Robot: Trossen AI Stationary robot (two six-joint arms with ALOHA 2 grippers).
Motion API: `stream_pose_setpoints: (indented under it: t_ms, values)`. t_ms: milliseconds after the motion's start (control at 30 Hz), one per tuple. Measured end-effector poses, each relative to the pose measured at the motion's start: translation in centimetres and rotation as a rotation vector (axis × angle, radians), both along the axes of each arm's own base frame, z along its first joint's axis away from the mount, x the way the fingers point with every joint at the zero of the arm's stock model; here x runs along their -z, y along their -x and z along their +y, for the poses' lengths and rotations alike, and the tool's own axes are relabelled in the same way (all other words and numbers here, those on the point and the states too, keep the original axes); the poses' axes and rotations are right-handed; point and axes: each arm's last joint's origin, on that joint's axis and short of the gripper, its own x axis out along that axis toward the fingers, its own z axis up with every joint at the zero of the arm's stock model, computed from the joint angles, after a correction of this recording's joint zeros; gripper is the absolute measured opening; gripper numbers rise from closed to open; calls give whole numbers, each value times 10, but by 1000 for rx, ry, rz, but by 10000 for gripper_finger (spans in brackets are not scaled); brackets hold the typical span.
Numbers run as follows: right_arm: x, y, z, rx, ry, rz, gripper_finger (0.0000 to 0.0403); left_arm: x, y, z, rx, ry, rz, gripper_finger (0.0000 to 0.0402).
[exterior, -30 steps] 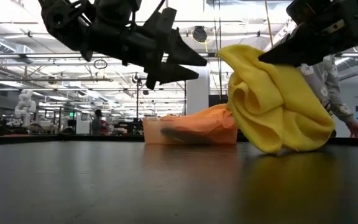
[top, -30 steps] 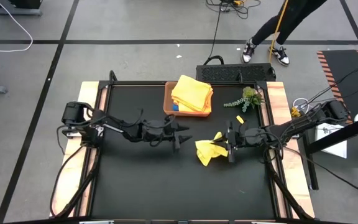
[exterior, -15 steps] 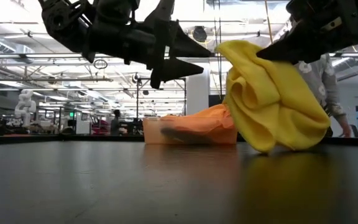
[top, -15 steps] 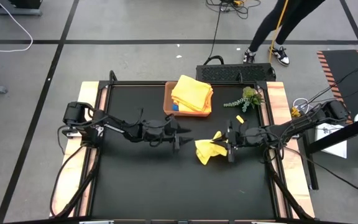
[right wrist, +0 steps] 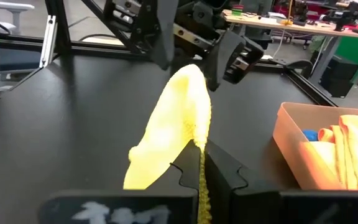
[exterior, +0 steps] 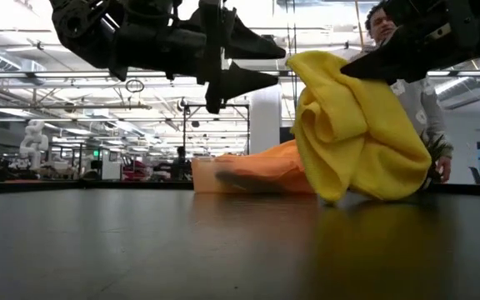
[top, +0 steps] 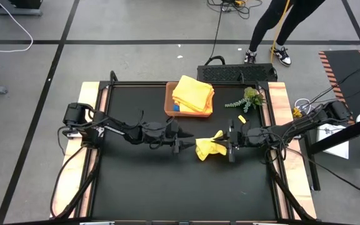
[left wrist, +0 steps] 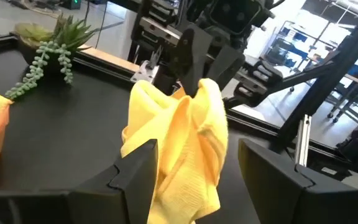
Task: Fold microfiber towels
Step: Fold the yellow microfiber towel
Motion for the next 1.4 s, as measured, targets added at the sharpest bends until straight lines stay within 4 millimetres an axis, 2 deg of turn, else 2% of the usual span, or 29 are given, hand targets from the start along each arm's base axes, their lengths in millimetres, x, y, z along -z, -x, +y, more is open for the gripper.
stream_pose_setpoints:
  t_ms: [400,733,933,1067,1233,1333,1400]
  values:
    - [-3,-1,0,4,24,-30,0,-4,-1,1,-23,3,-44,225]
    - [-4,-1,0,4,22,-40,0,-3,-23,0,-3,-1,-55,225]
    - [-4,-1,0,4,22,-39,0,-3,-25,0,-4,-18,-32,219]
    - [-4,-1,0,4,23,-35,0,-2,-25,-1,-8,-49,-29,160]
    - [-4,-1,0,5,19,-35,0,-2,-25,-1,0,-111,-28,29]
    - [-4,-1,0,2,24,-34,3,-7,-23,1,29,-136,-34,11]
    - [-3,-1,1,-17,19,-29,14,-19,-19,5,52,-154,-55,6]
